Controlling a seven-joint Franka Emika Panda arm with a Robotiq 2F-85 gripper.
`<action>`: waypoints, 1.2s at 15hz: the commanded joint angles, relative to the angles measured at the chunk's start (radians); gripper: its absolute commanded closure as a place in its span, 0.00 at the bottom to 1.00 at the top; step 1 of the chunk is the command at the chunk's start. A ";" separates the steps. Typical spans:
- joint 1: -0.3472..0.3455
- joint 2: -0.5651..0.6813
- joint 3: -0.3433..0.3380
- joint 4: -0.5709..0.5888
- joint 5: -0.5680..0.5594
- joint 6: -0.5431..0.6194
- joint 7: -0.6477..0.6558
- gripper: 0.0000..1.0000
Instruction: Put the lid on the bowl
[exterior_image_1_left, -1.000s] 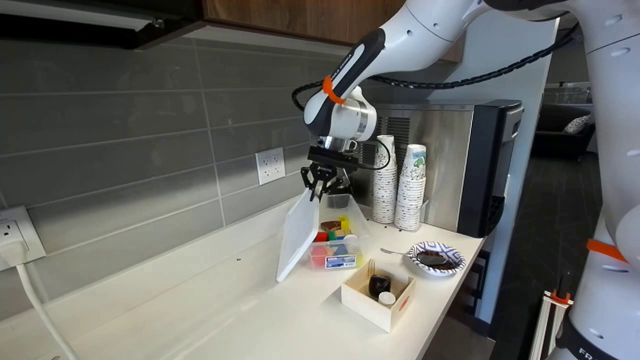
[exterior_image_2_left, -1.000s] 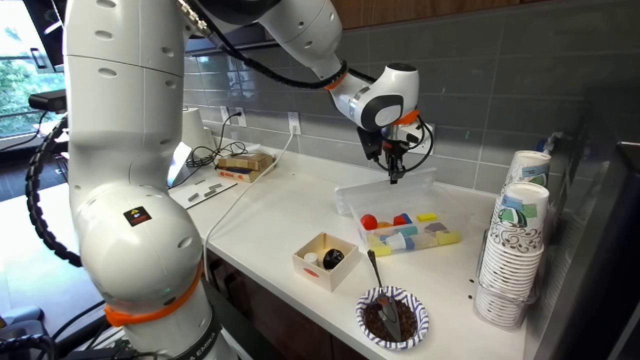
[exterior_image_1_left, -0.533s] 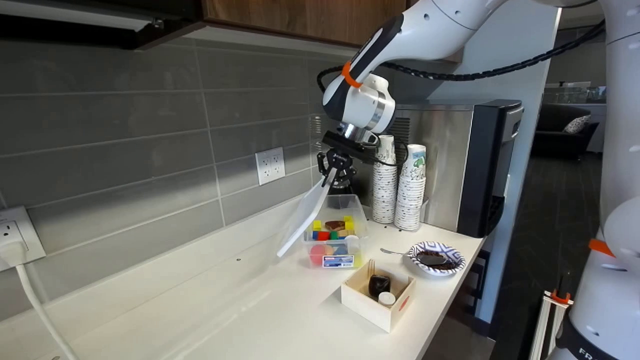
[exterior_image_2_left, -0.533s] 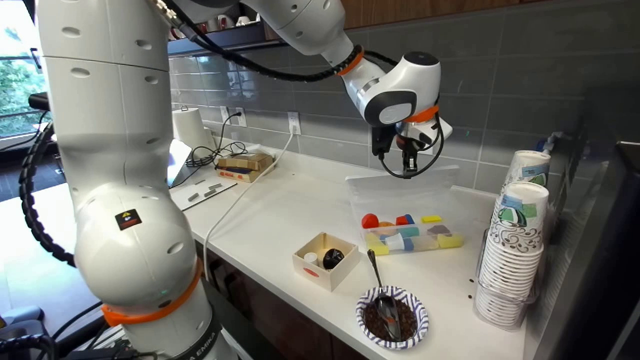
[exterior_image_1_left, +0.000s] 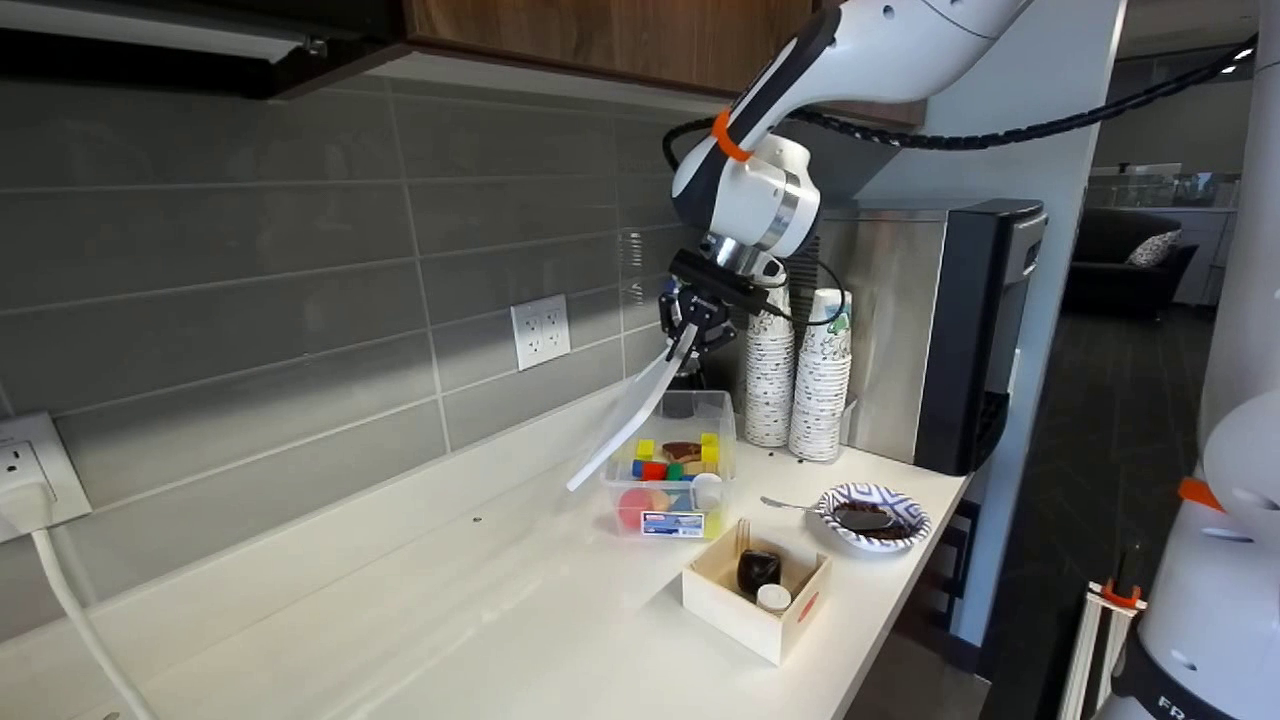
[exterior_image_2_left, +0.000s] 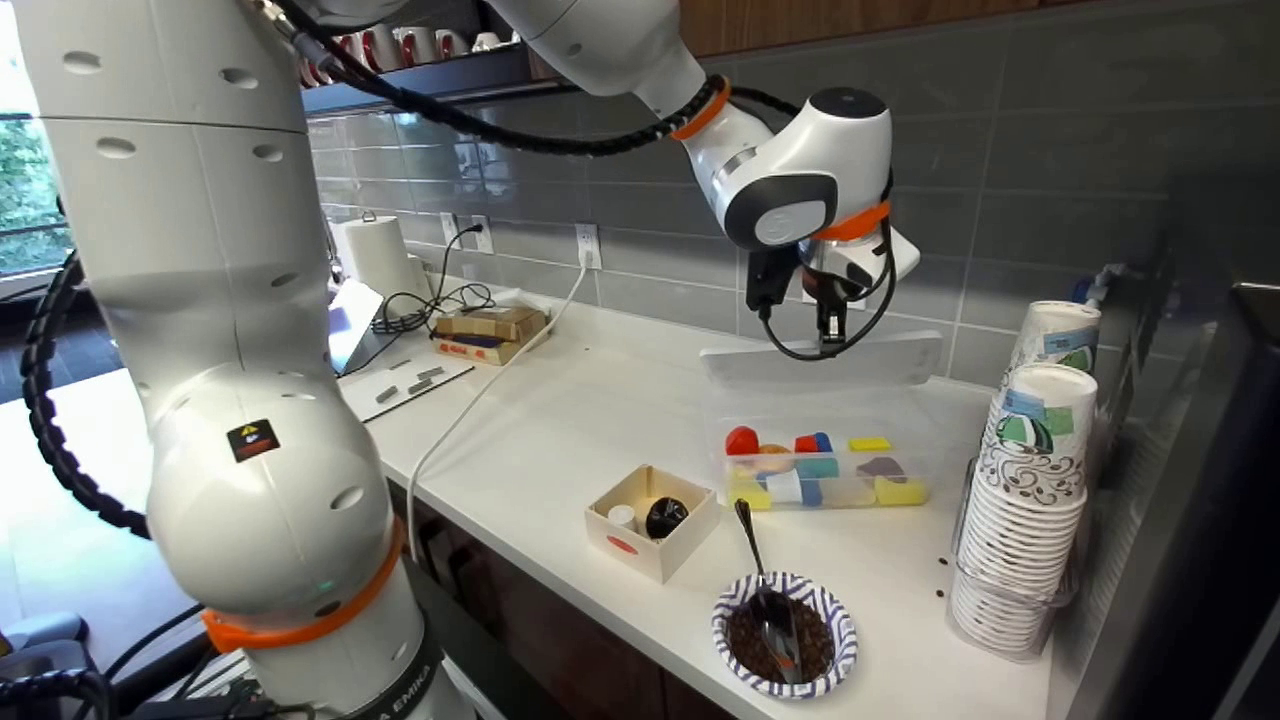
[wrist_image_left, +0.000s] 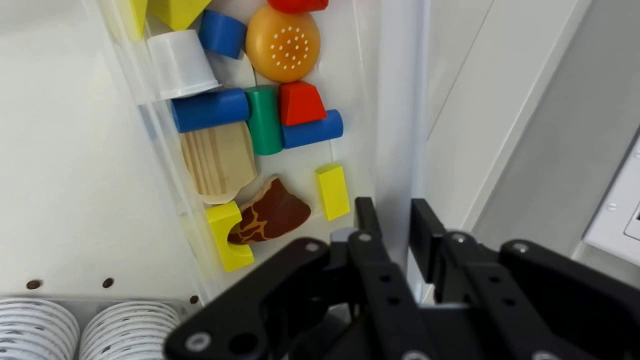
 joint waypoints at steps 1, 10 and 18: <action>0.001 -0.062 -0.007 -0.071 0.003 0.029 -0.011 0.94; -0.014 -0.122 -0.029 -0.156 0.031 0.085 -0.045 0.94; -0.019 -0.171 -0.043 -0.242 0.167 0.159 -0.202 0.94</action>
